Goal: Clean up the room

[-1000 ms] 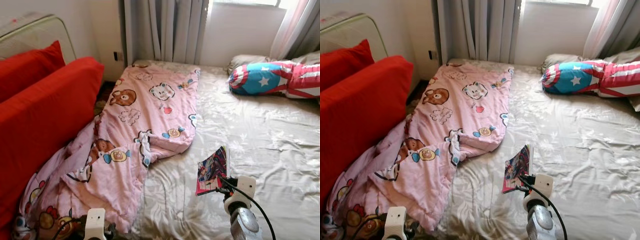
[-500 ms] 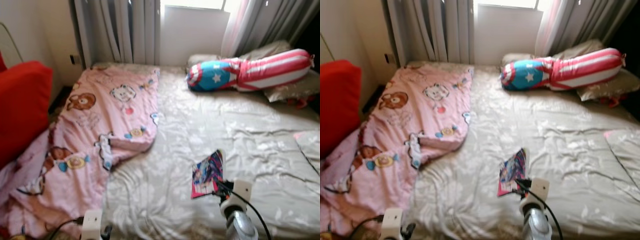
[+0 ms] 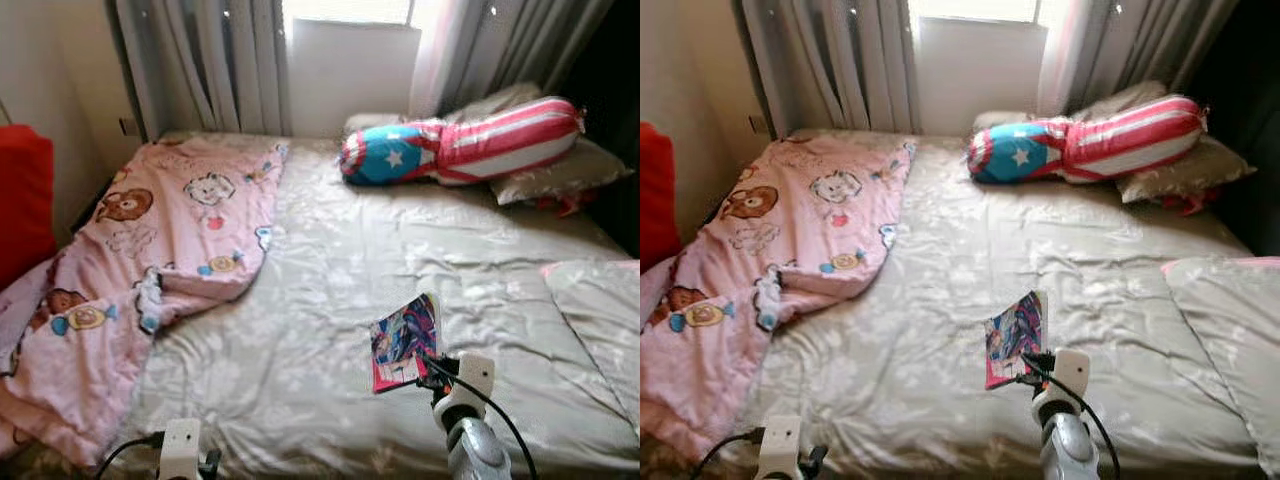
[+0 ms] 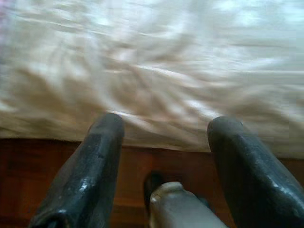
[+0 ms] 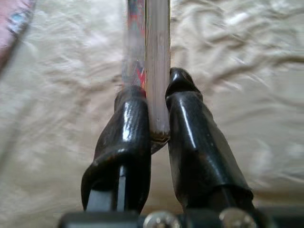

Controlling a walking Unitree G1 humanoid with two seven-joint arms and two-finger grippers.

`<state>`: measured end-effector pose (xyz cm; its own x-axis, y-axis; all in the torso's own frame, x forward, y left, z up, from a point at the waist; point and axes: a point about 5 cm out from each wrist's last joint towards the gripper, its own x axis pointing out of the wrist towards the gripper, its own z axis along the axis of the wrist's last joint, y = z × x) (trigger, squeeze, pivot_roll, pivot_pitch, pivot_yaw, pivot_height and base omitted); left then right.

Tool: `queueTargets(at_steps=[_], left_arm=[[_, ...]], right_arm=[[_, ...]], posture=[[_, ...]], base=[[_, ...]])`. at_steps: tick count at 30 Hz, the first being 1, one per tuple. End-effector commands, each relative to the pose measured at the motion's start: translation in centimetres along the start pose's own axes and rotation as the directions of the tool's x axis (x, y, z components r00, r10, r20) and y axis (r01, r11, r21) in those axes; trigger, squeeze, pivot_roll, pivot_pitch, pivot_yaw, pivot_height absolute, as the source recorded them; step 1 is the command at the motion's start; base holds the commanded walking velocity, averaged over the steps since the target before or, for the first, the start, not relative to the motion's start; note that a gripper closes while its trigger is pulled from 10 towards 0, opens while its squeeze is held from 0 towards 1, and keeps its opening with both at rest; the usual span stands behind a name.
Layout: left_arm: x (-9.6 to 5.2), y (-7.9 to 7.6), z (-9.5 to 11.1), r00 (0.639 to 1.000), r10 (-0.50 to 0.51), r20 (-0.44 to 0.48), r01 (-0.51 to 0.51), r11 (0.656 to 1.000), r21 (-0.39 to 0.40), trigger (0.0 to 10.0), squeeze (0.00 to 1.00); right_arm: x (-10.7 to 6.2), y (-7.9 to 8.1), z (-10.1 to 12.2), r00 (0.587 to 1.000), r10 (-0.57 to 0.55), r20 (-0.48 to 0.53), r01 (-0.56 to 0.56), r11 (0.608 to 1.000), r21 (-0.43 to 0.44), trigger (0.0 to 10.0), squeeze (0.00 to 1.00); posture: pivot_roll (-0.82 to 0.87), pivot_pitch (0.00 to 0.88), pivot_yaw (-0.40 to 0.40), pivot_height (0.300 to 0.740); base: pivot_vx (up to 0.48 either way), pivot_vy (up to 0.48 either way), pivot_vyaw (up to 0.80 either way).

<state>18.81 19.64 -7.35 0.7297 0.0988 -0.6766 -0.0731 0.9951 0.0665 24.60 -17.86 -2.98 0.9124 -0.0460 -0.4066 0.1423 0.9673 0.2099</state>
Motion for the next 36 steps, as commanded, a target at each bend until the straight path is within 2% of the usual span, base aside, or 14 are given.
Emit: queueTargets(at_steps=[1, 8, 29, 36], left_arm=[[-0.09, 0.80, -0.22, 1.000, 0.020, -0.011, -0.019, 1.000, 0.009, 10.0, 0.00], [-0.10, 0.83, -0.25, 1.000, 0.017, -0.015, -0.017, 1.000, 0.013, 10.0, 0.00], [-0.12, 0.52, -0.38, 1.000, -0.002, -0.019, 0.002, 1.000, -0.014, 10.0, 0.00], [-0.12, 0.51, -0.41, 1.000, -0.003, -0.021, 0.003, 1.000, -0.014, 10.0, 0.00]], right_arm=[[0.68, 0.77, 1.50, 0.998, 0.024, 0.063, -0.024, 1.000, -0.004, 10.0, 0.00], [0.70, 1.13, 1.33, 0.998, 0.047, 0.050, -0.046, 0.999, -0.020, 10.0, 0.00], [0.72, 1.08, 1.21, 0.998, 0.044, 0.036, -0.043, 0.999, -0.027, 10.0, 0.00], [0.73, 1.09, 1.21, 0.998, 0.042, 0.036, -0.041, 0.999, -0.027, 10.0, 0.00]], posture=[[0.02, 0.000, -0.055, 0.740], [0.02, 0.000, -0.055, 0.740], [0.02, 0.000, -0.055, 0.740], [0.02, 0.000, -0.055, 0.740]], base=[[0.000, -0.458, 0.00], [0.000, -0.448, 0.00], [0.000, 0.000, 0.00], [0.263, 0.000, 0.00]])
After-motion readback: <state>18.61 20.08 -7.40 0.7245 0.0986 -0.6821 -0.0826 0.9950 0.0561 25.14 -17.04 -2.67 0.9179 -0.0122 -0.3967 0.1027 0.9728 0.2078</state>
